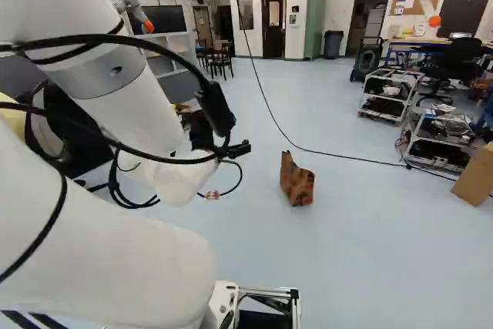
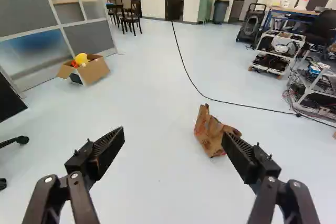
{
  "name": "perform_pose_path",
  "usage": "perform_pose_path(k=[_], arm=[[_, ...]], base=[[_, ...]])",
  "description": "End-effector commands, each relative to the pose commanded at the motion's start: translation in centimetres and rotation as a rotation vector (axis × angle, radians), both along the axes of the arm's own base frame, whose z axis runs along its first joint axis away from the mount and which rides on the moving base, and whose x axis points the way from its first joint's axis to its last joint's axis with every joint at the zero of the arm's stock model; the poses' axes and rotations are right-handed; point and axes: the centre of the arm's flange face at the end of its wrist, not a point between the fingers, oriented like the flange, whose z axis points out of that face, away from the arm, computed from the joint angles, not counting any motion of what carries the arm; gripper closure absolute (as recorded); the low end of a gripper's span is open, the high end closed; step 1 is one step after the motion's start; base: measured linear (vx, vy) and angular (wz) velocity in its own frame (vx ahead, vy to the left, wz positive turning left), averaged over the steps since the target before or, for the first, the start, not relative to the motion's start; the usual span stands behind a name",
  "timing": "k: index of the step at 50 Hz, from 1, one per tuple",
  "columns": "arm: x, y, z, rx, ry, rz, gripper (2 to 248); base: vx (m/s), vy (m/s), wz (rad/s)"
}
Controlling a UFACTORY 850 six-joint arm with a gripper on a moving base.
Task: Pick up the grocery bag from the ground
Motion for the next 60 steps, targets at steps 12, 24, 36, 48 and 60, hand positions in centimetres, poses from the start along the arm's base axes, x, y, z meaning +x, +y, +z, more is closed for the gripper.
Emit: perform_pose_path(k=[12, 24, 36, 48, 60], arm=[[0.0, 0.01, 0.0, 0.0, 0.0, 0.0, 3], [0.0, 0.01, 0.0, 0.0, 0.0, 0.0, 3], [0.0, 0.01, 0.0, 0.0, 0.0, 0.0, 3], [0.0, 0.01, 0.0, 0.0, 0.0, 0.0, 3], [0.0, 0.01, 0.0, 0.0, 0.0, 0.0, 3]], base=[[0.0, 0.0, 0.0], [0.046, -0.002, -0.004], [0.196, 0.0, -0.01], [0.23, 0.0, -0.013], [0.228, -0.013, -0.086]])
